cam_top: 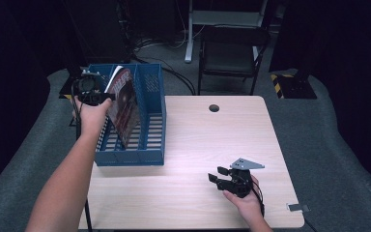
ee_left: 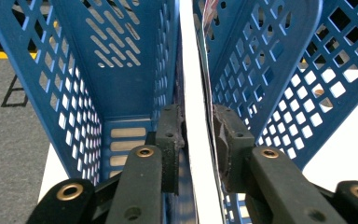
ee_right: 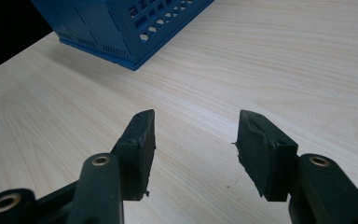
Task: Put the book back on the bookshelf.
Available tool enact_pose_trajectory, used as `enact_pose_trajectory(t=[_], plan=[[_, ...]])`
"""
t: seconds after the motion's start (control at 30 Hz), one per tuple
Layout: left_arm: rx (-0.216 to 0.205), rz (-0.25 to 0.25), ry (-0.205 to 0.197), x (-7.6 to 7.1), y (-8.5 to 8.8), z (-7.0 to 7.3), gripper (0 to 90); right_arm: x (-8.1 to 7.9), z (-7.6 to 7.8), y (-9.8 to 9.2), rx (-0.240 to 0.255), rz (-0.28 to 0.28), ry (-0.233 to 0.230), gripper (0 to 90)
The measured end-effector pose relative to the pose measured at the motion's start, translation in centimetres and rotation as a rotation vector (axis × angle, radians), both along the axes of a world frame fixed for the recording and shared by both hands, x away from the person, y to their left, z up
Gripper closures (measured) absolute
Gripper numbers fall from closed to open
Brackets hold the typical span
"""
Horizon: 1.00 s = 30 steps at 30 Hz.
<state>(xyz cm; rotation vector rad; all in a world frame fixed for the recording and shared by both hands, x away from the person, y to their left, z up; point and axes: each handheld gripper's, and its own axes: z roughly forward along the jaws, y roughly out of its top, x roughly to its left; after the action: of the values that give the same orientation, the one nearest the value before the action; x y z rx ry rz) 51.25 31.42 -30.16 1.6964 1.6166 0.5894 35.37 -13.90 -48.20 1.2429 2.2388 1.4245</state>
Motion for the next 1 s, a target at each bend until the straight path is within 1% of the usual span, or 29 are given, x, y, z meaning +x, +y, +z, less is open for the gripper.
enact_pose_trajectory(t=[0.13, 0.27, 0.37, 0.4, 0.53, 0.9, 1.0], plan=[[0.000, -0.002, -0.009, 0.04, -0.05, 0.06, 69.7, 0.02, -0.03, 0.05, 0.001, 0.002, 0.000, 46.7], [-0.005, -0.009, -0.001, 0.05, -0.15, 0.07, 65.4, -0.02, -0.01, 0.06, 0.002, 0.000, 0.003, 46.7], [-0.001, -0.010, 0.009, 0.08, -0.19, 0.11, 62.8, 0.01, 0.01, 0.01, 0.000, 0.001, 0.000, 46.7], [-0.002, -0.004, 0.008, 0.11, -0.21, 0.12, 61.3, 0.01, 0.01, 0.01, 0.000, 0.001, 0.000, 46.7], [-0.006, -0.007, 0.009, 0.18, -0.18, 0.12, 58.0, 0.01, 0.02, 0.00, 0.000, 0.002, 0.001, 46.7], [-0.003, -0.020, 0.030, -0.03, 0.21, 0.30, 52.3, 0.01, 0.00, 0.05, 0.002, 0.000, 0.002, 46.6], [-0.013, -0.025, 0.030, -0.17, 0.28, 0.43, 51.1, 0.04, -0.02, 0.06, 0.000, 0.002, -0.002, 46.6]])
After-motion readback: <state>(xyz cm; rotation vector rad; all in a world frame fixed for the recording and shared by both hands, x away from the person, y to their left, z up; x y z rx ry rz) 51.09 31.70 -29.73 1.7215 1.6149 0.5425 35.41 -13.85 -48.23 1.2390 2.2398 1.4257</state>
